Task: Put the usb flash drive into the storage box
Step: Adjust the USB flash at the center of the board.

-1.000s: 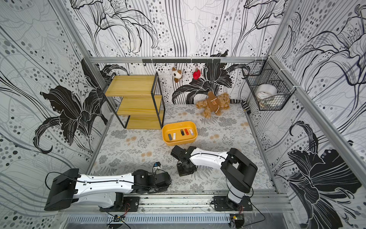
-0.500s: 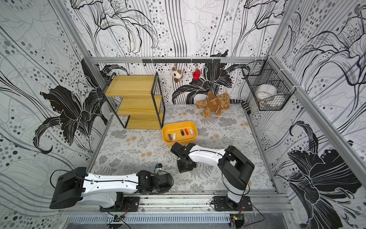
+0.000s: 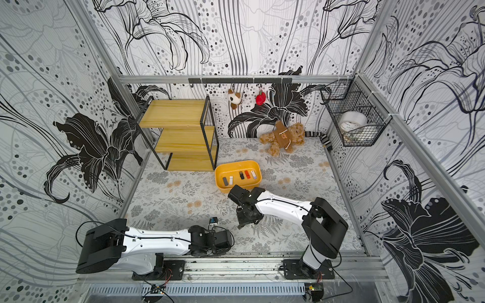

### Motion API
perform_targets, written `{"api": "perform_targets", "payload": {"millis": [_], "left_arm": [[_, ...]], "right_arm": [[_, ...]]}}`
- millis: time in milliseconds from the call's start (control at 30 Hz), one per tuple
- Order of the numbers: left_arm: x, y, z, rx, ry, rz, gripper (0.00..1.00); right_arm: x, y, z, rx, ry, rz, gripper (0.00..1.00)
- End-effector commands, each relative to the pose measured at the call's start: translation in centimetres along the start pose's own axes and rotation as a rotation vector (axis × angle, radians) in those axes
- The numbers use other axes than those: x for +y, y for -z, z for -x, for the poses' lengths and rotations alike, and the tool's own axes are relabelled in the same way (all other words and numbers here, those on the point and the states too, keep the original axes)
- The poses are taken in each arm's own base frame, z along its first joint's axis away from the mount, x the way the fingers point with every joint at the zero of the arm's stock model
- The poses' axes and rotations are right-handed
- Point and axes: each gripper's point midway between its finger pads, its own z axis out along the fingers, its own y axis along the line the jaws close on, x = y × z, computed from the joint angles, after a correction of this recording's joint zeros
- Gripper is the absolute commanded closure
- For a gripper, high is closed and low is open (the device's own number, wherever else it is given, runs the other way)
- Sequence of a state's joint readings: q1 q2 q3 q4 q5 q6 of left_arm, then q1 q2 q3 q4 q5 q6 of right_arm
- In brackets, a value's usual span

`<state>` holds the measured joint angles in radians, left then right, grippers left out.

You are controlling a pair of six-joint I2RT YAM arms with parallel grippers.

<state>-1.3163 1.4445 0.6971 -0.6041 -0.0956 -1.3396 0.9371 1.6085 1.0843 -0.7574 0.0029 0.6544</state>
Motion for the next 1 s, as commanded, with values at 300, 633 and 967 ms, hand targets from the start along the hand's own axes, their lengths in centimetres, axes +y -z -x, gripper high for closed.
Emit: {"api": "perform_targets", "payload": {"millis": [300, 633, 967], "left_arm": [[-0.2, -0.2, 4.1, -0.065, -0.028, 0.039, 0.91], [-2.5, 1.2, 4.8, -0.056, -0.08, -0.006, 0.84], [-1.7, 3.4, 5.6, -0.092, -0.005, -0.042, 0.46]], "right_arm": [[-2.5, 1.0, -1.4, 0.002, -0.046, -0.054, 1.0], [-3.5, 1.1, -1.7, -0.002, -0.072, -0.063, 1.0], [-5.0, 1.4, -1.7, -0.014, -0.105, -0.068, 1.0]]}}
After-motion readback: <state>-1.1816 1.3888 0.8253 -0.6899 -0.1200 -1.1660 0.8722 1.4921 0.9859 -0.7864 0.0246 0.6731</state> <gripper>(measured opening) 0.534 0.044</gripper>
